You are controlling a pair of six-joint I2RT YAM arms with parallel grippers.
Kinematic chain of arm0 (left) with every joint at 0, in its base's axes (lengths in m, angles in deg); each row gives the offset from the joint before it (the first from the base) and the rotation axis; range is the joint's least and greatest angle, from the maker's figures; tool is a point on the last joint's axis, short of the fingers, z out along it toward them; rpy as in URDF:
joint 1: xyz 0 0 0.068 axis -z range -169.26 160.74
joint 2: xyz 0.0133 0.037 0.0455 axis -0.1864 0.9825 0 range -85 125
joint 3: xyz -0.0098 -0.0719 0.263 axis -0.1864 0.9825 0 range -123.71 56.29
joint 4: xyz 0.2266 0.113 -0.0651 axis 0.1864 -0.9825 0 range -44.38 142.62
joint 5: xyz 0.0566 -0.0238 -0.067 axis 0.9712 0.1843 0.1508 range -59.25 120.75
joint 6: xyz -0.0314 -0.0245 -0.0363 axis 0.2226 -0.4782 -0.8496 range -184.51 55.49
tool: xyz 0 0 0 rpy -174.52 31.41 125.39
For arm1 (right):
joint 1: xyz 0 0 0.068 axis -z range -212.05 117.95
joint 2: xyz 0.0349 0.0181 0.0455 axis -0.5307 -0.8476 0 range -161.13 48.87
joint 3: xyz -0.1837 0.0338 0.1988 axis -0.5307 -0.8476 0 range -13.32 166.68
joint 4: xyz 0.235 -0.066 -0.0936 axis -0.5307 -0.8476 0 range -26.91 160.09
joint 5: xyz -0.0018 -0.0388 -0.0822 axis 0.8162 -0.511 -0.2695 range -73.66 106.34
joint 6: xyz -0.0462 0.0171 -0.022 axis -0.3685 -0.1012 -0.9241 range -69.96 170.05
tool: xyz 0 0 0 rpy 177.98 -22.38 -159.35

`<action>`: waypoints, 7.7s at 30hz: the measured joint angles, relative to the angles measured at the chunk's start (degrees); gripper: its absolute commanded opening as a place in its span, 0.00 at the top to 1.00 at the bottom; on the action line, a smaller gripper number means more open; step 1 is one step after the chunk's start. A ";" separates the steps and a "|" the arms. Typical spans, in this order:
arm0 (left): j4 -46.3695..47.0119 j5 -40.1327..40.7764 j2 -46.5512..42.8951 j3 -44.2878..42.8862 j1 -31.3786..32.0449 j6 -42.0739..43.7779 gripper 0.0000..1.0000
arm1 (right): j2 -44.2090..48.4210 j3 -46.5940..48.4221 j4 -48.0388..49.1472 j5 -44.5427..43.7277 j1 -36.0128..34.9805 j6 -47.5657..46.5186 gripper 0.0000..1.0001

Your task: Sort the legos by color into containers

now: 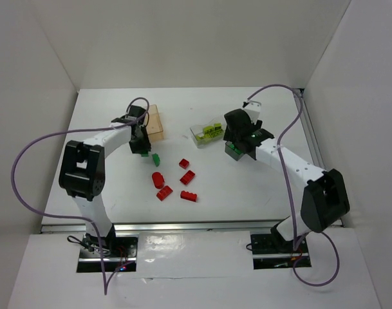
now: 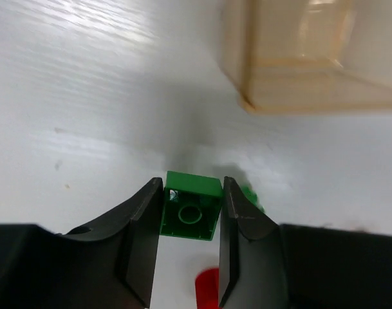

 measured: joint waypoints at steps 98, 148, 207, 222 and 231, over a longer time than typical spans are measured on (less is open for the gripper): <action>-18.29 -7.41 -28.15 8.90 7.17 -2.01 0.00 | -12.22 12.44 12.33 9.27 -9.42 -9.51 0.64; -13.90 -0.68 -6.08 -7.80 7.50 -0.35 0.61 | 10.34 -4.35 8.04 5.66 14.16 -1.46 0.03; -19.12 -5.44 -18.53 -20.79 -10.95 4.13 0.05 | -31.63 18.62 4.76 23.45 -18.40 -20.00 0.36; -19.15 -8.15 -18.75 -19.98 -11.69 4.11 0.05 | -33.70 19.06 2.67 21.14 -18.69 -21.20 0.67; -16.90 -9.44 -21.20 -6.97 -12.11 2.60 0.01 | -33.70 28.00 1.40 20.11 -18.93 -22.08 0.67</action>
